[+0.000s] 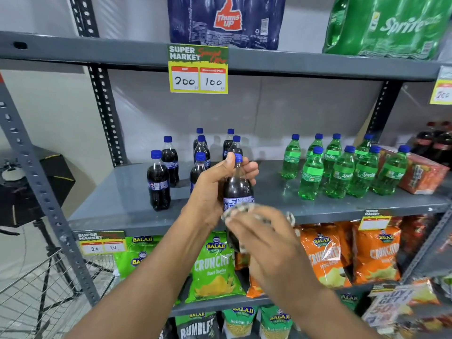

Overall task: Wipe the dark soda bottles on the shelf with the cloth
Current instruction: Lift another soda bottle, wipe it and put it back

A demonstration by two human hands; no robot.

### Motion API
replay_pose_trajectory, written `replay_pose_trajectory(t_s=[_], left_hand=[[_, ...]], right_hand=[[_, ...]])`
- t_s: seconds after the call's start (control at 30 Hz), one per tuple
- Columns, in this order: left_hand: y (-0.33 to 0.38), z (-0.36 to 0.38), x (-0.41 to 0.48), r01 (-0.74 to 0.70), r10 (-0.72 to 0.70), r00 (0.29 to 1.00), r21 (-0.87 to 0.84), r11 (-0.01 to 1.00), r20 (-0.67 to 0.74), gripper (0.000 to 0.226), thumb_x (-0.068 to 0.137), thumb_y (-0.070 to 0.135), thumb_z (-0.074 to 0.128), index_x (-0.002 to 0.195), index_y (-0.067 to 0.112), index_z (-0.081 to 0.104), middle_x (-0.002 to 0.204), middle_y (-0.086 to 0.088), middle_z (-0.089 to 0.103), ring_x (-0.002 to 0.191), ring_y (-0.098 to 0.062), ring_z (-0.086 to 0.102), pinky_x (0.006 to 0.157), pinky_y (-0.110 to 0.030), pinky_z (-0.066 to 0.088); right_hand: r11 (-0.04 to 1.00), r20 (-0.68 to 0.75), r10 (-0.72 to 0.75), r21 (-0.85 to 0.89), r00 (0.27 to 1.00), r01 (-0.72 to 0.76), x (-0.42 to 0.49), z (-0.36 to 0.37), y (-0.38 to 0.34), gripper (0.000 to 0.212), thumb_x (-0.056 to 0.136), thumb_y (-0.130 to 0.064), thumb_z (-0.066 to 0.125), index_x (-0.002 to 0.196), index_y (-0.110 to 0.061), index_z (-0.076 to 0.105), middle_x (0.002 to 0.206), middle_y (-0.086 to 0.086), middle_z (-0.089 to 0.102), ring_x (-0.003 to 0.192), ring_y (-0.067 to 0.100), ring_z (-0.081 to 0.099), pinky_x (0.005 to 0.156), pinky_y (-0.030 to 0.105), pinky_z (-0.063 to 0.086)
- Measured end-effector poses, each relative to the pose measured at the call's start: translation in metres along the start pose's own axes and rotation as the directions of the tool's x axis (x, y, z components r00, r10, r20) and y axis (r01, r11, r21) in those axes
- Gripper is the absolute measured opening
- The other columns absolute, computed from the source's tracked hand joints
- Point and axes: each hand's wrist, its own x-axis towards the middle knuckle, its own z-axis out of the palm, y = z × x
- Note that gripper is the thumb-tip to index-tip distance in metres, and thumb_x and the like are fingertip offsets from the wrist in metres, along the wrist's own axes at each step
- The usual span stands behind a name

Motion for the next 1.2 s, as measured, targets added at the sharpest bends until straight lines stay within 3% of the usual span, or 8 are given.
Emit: replay_pose_trajectory(t_s=[0.1,0.2,0.4,0.5,0.7,0.9,1.07,1.2], left_hand=[[-0.004,0.004,0.001,0.025,-0.025,1.0,-0.021,0.999,0.005,0.035,0.087,0.036,0.062,0.097,0.003,0.069,0.097,-0.015,0.077,0.094,-0.025,0.074,0.084,-0.037,0.058],[-0.002,0.006,0.004,0.01,-0.011,1.0,-0.055,0.998,-0.02,0.037,0.084,0.037,0.065,0.098,0.003,0.069,0.098,-0.015,0.077,0.094,-0.026,0.074,0.084,-0.039,0.057],[0.009,0.001,0.01,-0.064,0.062,0.996,-0.033,0.997,-0.064,0.032,0.097,0.031,0.058,0.101,0.001,0.068,0.096,-0.014,0.077,0.09,-0.024,0.074,0.092,-0.039,0.057],[0.011,0.003,0.015,-0.074,0.073,0.997,0.001,0.997,-0.035,0.033,0.097,0.032,0.059,0.104,0.002,0.067,0.099,-0.014,0.076,0.094,-0.025,0.073,0.096,-0.041,0.054],[0.015,0.013,0.042,-0.133,0.114,0.991,0.331,0.934,0.076,0.027,0.104,0.025,0.045,0.112,0.005,0.062,0.111,-0.009,0.074,0.113,-0.022,0.065,0.102,-0.037,0.051],[0.002,0.006,0.08,-0.152,0.161,0.986,0.594,0.79,0.038,0.03,0.107,0.025,0.039,0.119,0.004,0.058,0.116,-0.006,0.07,0.114,-0.02,0.063,0.108,-0.043,0.046],[-0.018,-0.011,0.101,-0.105,0.153,0.988,0.709,0.698,-0.004,0.031,0.107,0.03,0.038,0.119,0.01,0.059,0.12,0.005,0.07,0.125,-0.021,0.058,0.111,-0.046,0.041],[-0.028,-0.025,0.107,-0.09,0.131,0.991,0.761,0.642,0.007,0.026,0.107,0.031,0.038,0.113,0.022,0.061,0.122,0.008,0.069,0.122,-0.012,0.058,0.113,-0.043,0.037]], right_hand=[[0.984,-0.168,0.14,0.133,0.976,-0.118,0.024,-0.005,0.012,0.044,0.086,0.005,0.042,0.119,-0.003,0.07,0.12,0.006,0.069,0.111,0.027,0.055,0.106,0.031,0.043],[0.963,-0.212,0.204,0.218,0.956,-0.158,0.02,-0.003,0.017,0.048,0.081,0.007,0.041,0.118,-0.003,0.071,0.12,0.005,0.069,0.112,0.025,0.055,0.106,0.028,0.041],[0.994,0.033,0.002,0.113,0.999,-0.006,-0.038,0.004,0.012,0.048,0.081,0.007,0.046,0.121,-0.007,0.07,0.121,-0.001,0.068,0.113,0.023,0.052,0.104,0.031,0.044],[0.991,0.117,0.007,0.131,0.993,-0.022,-0.053,0.012,0.024,0.049,0.083,0.005,0.042,0.12,-0.011,0.07,0.122,-0.005,0.066,0.114,0.019,0.051,0.101,0.029,0.046],[0.956,0.048,0.2,0.21,0.979,-0.206,-0.067,0.006,0.045,0.052,0.08,0.011,0.049,0.119,-0.015,0.07,0.119,-0.012,0.066,0.112,0.015,0.053,0.1,0.025,0.044],[0.945,-0.01,0.261,0.209,0.965,-0.253,-0.077,-0.005,0.058,0.055,0.078,0.004,0.039,0.119,-0.014,0.071,0.118,-0.012,0.065,0.115,0.014,0.053,0.103,0.018,0.04],[0.922,-0.051,0.351,0.195,0.935,-0.336,-0.082,-0.01,0.075,0.07,0.063,0.024,0.05,0.119,-0.012,0.071,0.119,-0.011,0.065,0.118,0.012,0.053,0.104,0.016,0.038],[0.925,-0.081,0.354,0.179,0.932,-0.336,-0.083,-0.014,0.085,0.067,0.063,0.021,0.048,0.118,-0.01,0.071,0.118,-0.01,0.065,0.115,0.012,0.054,0.104,0.015,0.038]])
